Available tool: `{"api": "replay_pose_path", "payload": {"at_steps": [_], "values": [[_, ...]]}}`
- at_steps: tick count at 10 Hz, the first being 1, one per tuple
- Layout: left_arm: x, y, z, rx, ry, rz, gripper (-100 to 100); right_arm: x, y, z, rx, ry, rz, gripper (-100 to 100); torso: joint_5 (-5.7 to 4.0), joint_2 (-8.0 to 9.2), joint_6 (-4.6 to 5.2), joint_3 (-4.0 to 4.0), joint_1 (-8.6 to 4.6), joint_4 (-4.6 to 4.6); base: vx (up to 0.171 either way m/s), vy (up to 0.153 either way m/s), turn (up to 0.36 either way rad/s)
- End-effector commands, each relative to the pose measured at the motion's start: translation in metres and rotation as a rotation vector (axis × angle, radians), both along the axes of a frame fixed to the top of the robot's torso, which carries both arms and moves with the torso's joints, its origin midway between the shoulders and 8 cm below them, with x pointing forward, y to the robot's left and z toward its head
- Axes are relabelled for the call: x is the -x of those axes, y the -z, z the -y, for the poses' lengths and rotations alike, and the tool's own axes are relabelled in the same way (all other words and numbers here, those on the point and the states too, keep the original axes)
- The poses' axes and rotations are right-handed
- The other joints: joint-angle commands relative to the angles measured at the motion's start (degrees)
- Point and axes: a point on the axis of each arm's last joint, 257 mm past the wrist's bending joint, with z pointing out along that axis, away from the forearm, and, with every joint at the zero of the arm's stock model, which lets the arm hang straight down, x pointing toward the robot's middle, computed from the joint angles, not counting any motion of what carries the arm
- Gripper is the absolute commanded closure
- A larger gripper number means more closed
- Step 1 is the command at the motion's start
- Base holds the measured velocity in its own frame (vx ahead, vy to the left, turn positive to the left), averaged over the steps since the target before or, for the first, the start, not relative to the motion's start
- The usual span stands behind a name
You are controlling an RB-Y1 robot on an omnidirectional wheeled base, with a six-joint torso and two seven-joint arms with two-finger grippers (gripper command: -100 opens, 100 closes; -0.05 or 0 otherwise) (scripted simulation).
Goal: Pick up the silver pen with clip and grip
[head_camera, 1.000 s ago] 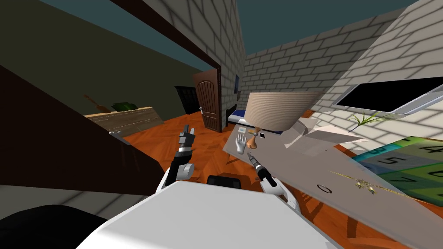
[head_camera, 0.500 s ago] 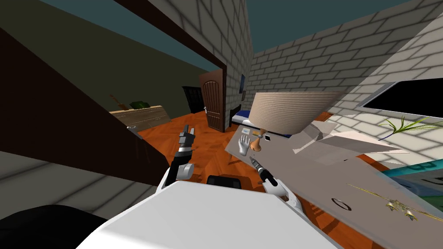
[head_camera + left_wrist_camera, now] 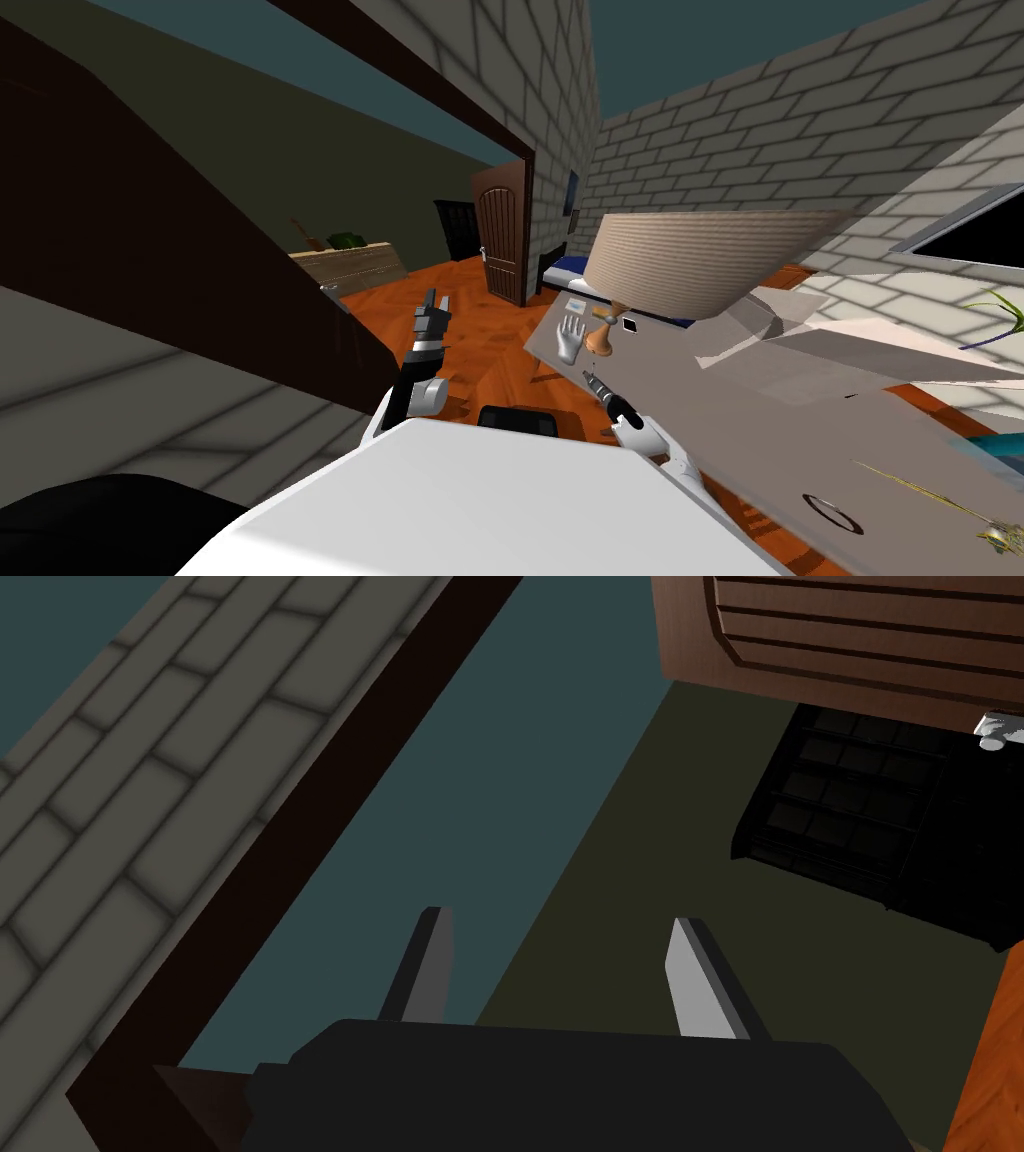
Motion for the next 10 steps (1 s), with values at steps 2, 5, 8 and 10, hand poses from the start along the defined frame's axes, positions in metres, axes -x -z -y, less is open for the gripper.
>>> {"api": "replay_pose_path", "payload": {"at_steps": [2, 5, 8, 10], "values": [[0.0, 0.0, 0.0, 0.0, 0.0, 0.0, 0, 0.014, 0.017, 0.02, 0.041, 0.017, -0.067, -100, 0.0, -0.03, -0.05, -0.01, 0.01, 0.0, 0.009, -0.013, 0.139], [0.0, 0.0, 0.0, 0.0, 0.0, 0.0, 0, 0.036, 0.039, 0.061, 0.123, 0.052, -0.191, -100, 0.0, -0.04, -0.03, -0.02, 0.01, 0.0, 0.012, -0.016, 0.206], [0.0, 0.0, 0.0, 0.0, 0.0, 0.0, 0, 0.053, 0.051, 0.086, 0.164, 0.083, -0.269, -100, 0.0, -0.06, -0.02, -0.03, 0.03, -0.01, 0.02, -0.012, 0.133], [0.0, 0.0, 0.0, 0.0, 0.0, 0.0, 0, 0.063, 0.057, 0.098, 0.18, 0.1, -0.309, -100, 0.0, -0.12, -0.02, -0.06, 0.01, -0.02, 0.027, -0.016, 0.129]]}}
